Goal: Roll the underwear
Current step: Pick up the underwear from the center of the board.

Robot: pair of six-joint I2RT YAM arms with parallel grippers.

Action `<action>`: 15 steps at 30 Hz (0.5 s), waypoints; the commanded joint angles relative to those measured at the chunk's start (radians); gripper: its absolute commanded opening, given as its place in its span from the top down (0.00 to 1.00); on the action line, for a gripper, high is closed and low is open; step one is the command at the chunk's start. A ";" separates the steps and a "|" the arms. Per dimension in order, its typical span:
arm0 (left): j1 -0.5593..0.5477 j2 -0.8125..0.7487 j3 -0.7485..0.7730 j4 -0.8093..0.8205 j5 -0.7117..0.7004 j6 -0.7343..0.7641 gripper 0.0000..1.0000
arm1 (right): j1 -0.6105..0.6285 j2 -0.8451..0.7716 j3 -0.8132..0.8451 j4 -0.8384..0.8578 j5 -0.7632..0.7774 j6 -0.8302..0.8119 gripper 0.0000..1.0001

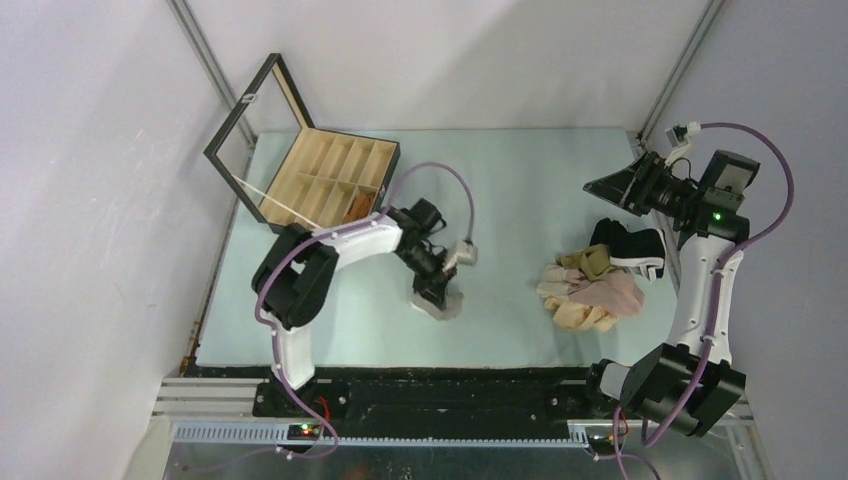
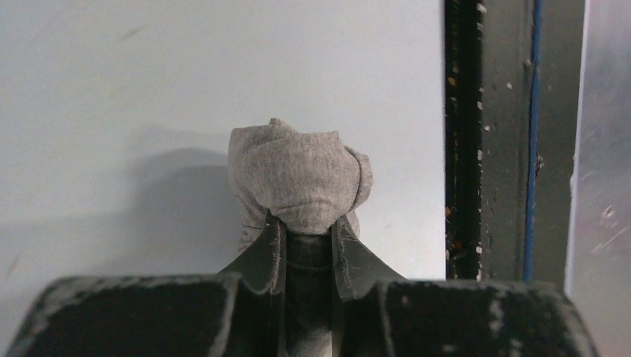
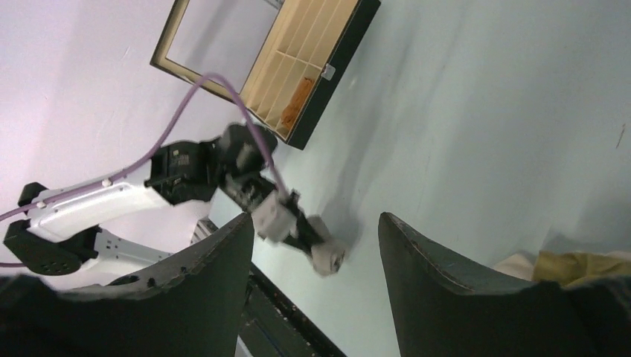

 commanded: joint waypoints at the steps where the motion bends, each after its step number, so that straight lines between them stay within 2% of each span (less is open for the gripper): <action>1: 0.143 -0.080 0.095 -0.003 -0.049 -0.308 1.00 | 0.000 -0.029 -0.022 0.070 0.013 0.095 0.34; 10: 0.416 -0.121 0.245 0.054 -0.171 -0.536 1.00 | -0.017 -0.049 -0.024 0.033 0.037 0.054 0.34; 15: 0.512 -0.125 0.293 0.158 -0.378 -0.617 1.00 | -0.020 -0.076 -0.029 -0.020 0.063 0.004 0.34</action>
